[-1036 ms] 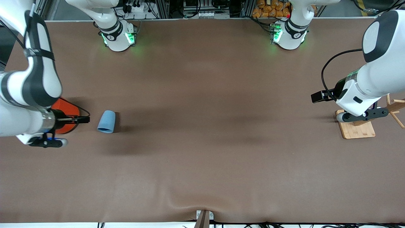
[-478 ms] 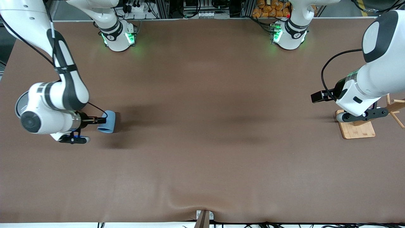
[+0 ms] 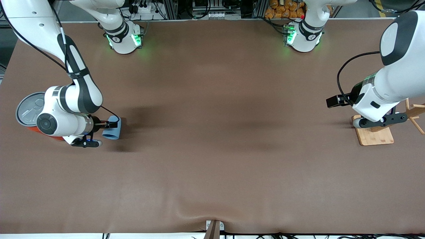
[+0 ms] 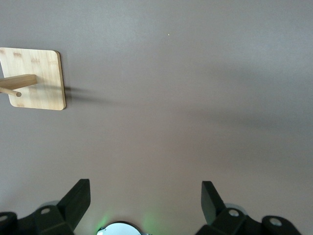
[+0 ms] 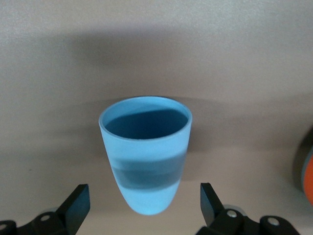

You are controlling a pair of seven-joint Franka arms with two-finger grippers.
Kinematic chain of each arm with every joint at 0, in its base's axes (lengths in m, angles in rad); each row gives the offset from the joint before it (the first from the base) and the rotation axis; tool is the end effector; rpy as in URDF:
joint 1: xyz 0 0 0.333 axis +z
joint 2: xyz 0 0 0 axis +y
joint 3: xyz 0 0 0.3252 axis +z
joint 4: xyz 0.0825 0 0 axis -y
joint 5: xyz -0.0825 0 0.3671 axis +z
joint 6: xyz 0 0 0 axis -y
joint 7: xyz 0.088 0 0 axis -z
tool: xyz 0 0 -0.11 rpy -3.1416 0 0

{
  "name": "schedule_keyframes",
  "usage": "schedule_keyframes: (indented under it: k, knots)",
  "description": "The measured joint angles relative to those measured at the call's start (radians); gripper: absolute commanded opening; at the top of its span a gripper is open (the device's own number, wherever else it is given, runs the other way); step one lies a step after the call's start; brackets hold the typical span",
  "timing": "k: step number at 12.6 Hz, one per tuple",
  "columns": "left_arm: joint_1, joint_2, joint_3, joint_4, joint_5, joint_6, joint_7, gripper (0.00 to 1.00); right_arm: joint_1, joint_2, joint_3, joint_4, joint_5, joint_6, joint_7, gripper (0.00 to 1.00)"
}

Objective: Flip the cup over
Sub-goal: 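Close the right gripper around the lying blue cup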

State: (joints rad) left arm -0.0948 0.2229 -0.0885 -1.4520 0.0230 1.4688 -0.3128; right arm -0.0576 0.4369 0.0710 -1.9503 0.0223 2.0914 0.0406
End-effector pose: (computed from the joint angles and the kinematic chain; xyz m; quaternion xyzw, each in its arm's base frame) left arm 0.5811 -0.0993 0.5506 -0.9926 -0.0644 0.0989 0.0268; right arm 0.5760 0.0075 0.2515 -0.9886 0.0214 0.1475 0.0201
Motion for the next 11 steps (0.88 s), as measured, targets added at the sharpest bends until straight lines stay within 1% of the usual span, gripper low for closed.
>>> schedule_keyframes:
  k: [2, 5, 6, 7, 9, 10, 11]
  knots:
    - [0.000, 0.000, 0.000, 0.000, 0.000, 0.000, 0.000, 1.00, 0.013, 0.000, 0.005, -0.034, -0.001, 0.060, -0.008, 1.00]
    - [0.000, 0.000, 0.000, 0.000, 0.000, 0.000, 0.000, 1.00, 0.018, 0.003, 0.001, -0.065, -0.002, 0.110, -0.083, 1.00]
    - [0.000, 0.000, 0.000, 0.000, 0.000, 0.000, 0.000, 1.00, 0.016, 0.007, -0.002, -0.068, -0.002, 0.125, -0.102, 0.82]
    - [0.000, 0.000, 0.000, 0.000, 0.000, 0.000, 0.000, 1.00, 0.014, 0.014, -0.005, -0.071, -0.003, 0.138, -0.114, 0.62]
    - [0.000, 0.000, 0.000, 0.000, 0.000, 0.000, 0.000, 1.00, 0.014, 0.019, -0.005, -0.073, -0.005, 0.142, -0.125, 0.11]
    - [0.000, 0.000, 0.000, -0.001, 0.000, 0.000, 0.000, 1.00, 0.014, 0.014, -0.004, -0.073, -0.007, 0.143, -0.126, 0.00]
    - [0.000, 0.000, 0.000, -0.002, 0.000, 0.000, 0.000, 1.00, 0.014, 0.017, -0.004, -0.073, -0.008, 0.145, -0.128, 0.00]
